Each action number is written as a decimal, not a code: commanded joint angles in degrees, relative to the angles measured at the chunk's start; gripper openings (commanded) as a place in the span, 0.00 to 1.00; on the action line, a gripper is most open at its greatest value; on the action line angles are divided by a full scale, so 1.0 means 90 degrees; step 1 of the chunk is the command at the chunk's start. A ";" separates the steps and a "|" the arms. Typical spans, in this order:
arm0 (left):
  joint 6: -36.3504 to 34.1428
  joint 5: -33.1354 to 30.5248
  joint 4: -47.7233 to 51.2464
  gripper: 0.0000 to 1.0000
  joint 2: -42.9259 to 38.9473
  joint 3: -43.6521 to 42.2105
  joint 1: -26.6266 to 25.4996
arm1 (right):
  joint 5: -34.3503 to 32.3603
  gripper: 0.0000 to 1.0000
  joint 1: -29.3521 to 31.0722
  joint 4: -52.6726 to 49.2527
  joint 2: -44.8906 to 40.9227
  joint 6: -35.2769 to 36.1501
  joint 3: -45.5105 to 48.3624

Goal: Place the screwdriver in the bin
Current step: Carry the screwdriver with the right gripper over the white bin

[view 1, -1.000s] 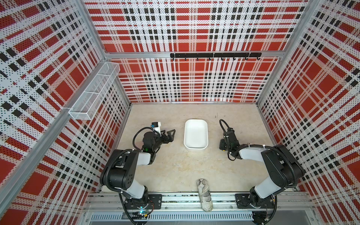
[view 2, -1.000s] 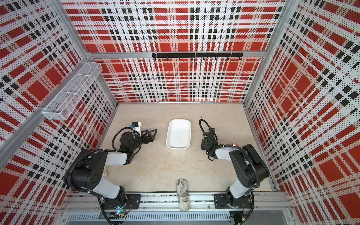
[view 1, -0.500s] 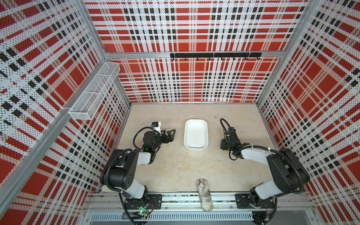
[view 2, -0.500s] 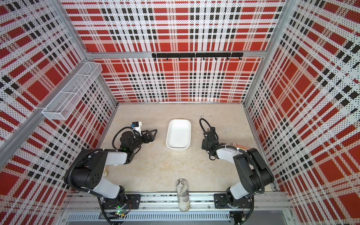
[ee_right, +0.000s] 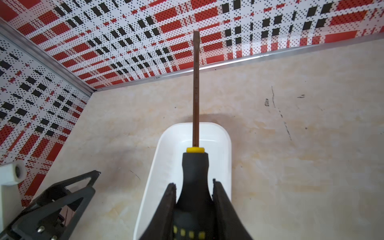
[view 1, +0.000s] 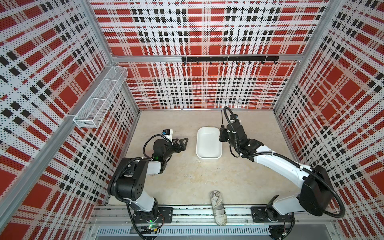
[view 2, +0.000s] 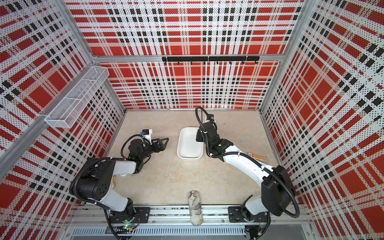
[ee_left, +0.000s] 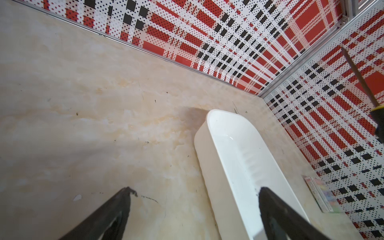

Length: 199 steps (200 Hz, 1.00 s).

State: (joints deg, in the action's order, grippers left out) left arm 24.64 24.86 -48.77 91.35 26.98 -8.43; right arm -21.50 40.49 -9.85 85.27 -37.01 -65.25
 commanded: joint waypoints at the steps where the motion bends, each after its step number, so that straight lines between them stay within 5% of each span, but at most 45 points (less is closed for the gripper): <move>1: -0.0043 0.0254 -0.0079 0.98 0.0077 0.0136 -0.0038 | -0.0818 0.00 0.0302 -0.0693 0.0631 -0.0530 -0.0507; 69: -0.0082 0.0252 -0.0079 0.98 0.0074 0.0117 -0.0050 | -0.0719 0.00 0.0632 -0.1383 0.2362 -0.0982 -0.1610; 199: -0.0082 0.0236 -0.0040 0.98 0.0133 0.0137 -0.0040 | -0.0277 0.00 0.0696 -0.1380 0.3554 -0.1285 -0.1674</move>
State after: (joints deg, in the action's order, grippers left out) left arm 24.62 26.52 -48.75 91.92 27.18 -8.71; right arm -24.25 46.35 -21.87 115.20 -47.37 -78.30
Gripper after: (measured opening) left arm 0.982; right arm 0.274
